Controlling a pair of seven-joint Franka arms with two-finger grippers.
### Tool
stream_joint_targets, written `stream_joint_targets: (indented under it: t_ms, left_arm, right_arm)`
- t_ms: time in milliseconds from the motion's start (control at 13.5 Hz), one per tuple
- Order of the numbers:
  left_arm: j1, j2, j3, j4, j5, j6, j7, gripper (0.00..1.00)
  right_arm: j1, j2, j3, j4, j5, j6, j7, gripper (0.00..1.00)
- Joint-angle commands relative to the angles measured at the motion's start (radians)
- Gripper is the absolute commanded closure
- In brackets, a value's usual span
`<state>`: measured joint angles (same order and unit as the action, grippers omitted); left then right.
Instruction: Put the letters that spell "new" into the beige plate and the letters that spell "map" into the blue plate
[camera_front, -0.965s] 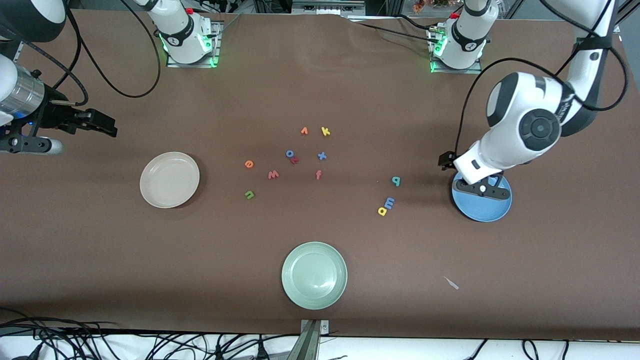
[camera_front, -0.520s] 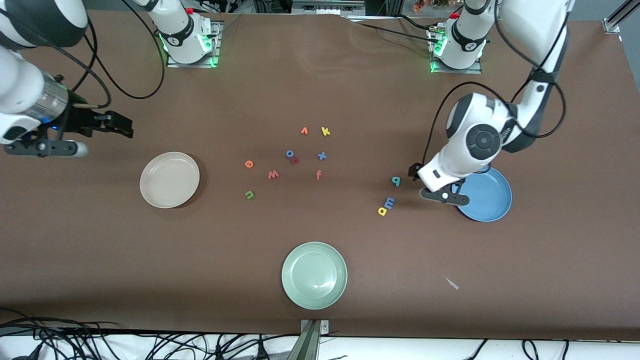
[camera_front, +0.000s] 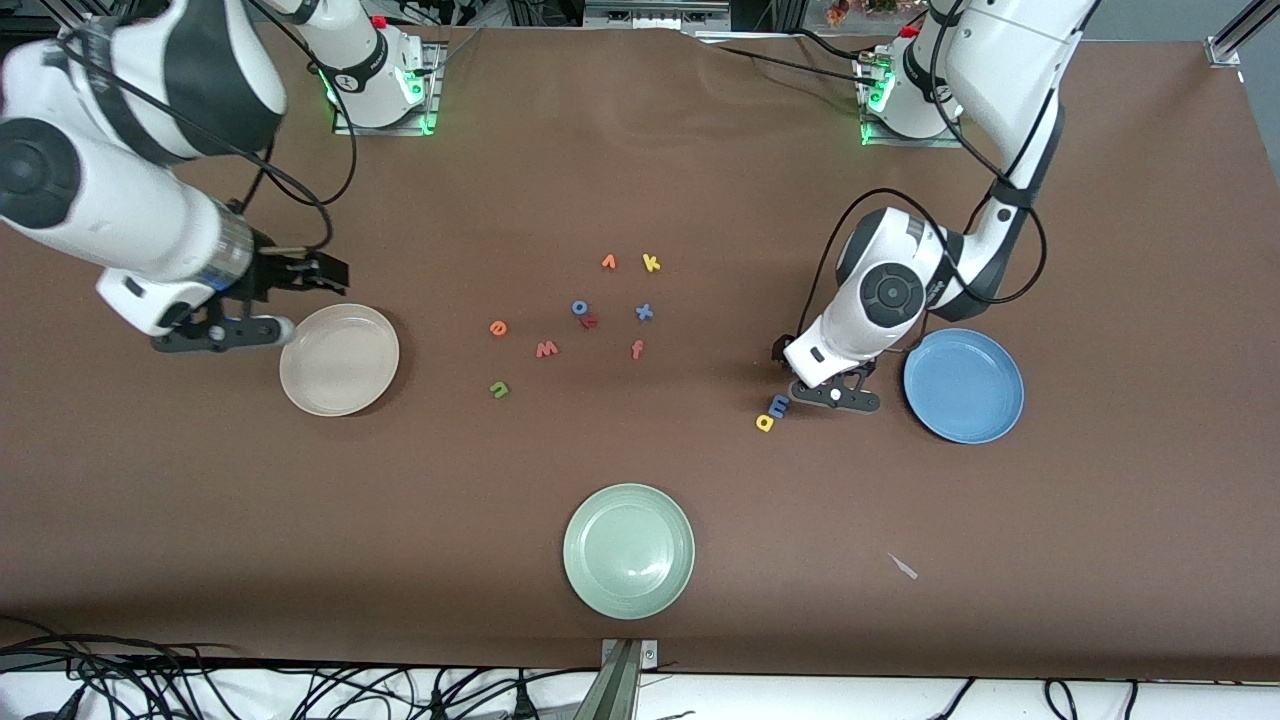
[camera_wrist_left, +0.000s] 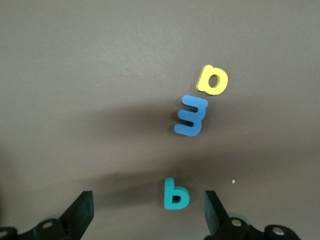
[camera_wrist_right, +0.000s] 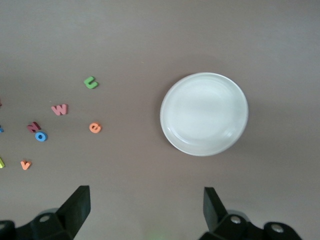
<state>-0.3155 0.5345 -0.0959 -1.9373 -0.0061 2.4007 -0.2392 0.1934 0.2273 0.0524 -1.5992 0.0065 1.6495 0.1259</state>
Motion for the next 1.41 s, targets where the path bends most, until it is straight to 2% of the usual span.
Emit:
stream_joint_targets:
  t_ms: [0, 297, 445, 668, 891, 965, 1114, 1188, 1336]
  left_arm:
    - [-0.022, 0.042, 0.008, 0.005, -0.020, 0.043, -0.052, 0.02]
    - [-0.030, 0.038, 0.008, -0.015, -0.015, 0.043, -0.074, 0.04]
    - [-0.030, 0.038, 0.008, -0.026, -0.015, 0.043, -0.074, 0.16]
    - [-0.031, 0.036, -0.020, -0.048, -0.020, 0.037, -0.078, 0.17]
    - [-0.031, 0.035, -0.021, -0.052, -0.020, 0.034, -0.078, 0.17]
    - [-0.031, 0.035, -0.021, -0.052, -0.020, 0.034, -0.078, 0.20]
    - [-0.030, 0.032, -0.021, -0.054, -0.017, 0.032, -0.071, 0.39]
    - [-0.027, 0.032, -0.021, -0.052, -0.014, 0.032, -0.062, 0.44]
    - [-0.020, 0.032, -0.019, -0.046, -0.012, 0.032, -0.060, 0.44]
  right_arm:
    - [0.037, 0.039, -0.005, -0.016, 0.020, 0.074, 0.046, 0.00]
    - [0.109, 0.113, -0.003, -0.076, 0.020, 0.241, 0.208, 0.00]
    - [0.130, 0.142, -0.003, -0.097, 0.020, 0.315, 0.280, 0.00]
    - [0.155, 0.208, 0.000, -0.100, 0.020, 0.404, 0.433, 0.00]
    - [0.167, 0.254, 0.004, -0.119, 0.020, 0.498, 0.601, 0.00]
    - [0.169, 0.265, 0.020, -0.120, 0.020, 0.519, 0.645, 0.00]
    - [0.170, 0.299, 0.030, -0.120, 0.020, 0.565, 0.765, 0.00]
    - [0.175, 0.320, 0.030, -0.123, 0.020, 0.594, 0.805, 0.00]
    - [0.189, 0.346, 0.030, -0.154, 0.021, 0.676, 0.874, 0.00]
